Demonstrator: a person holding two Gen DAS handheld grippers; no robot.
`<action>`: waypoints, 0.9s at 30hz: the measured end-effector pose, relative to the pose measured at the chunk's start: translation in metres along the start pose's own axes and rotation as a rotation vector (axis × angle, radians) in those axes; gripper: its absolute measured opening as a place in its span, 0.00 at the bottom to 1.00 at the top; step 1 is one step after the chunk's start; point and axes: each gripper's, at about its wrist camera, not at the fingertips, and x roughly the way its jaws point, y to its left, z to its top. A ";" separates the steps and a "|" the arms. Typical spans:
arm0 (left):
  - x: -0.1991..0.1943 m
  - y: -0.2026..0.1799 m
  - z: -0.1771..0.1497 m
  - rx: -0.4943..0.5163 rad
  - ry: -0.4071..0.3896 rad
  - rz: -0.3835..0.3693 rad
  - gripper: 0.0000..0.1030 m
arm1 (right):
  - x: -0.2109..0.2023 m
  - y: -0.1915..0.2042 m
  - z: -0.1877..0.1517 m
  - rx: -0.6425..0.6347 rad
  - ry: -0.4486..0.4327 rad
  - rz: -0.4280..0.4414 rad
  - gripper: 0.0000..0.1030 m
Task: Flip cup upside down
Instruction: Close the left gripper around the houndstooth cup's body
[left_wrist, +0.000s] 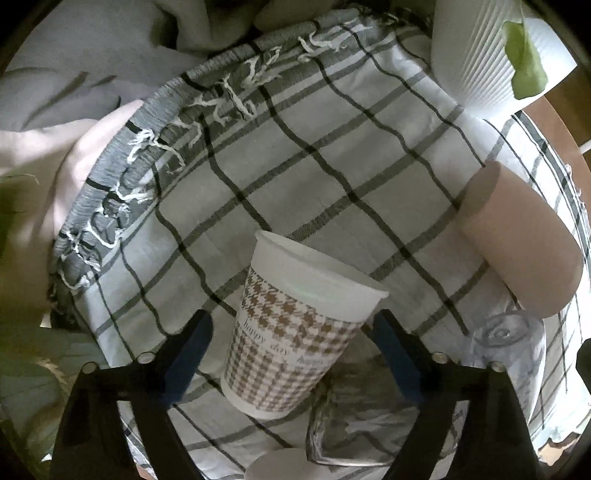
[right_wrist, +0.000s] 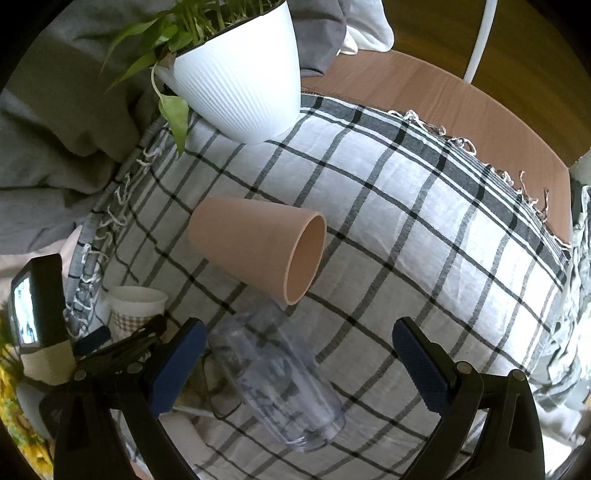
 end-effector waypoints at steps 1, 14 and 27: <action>0.002 0.000 0.000 0.002 0.003 0.000 0.76 | 0.001 0.001 0.000 -0.002 -0.002 -0.003 0.99; 0.007 0.009 0.002 -0.006 -0.036 0.012 0.71 | 0.004 0.007 0.000 -0.026 -0.018 -0.031 0.99; -0.072 0.016 -0.023 -0.099 -0.165 -0.008 0.69 | -0.019 0.011 -0.007 -0.078 -0.067 0.016 0.99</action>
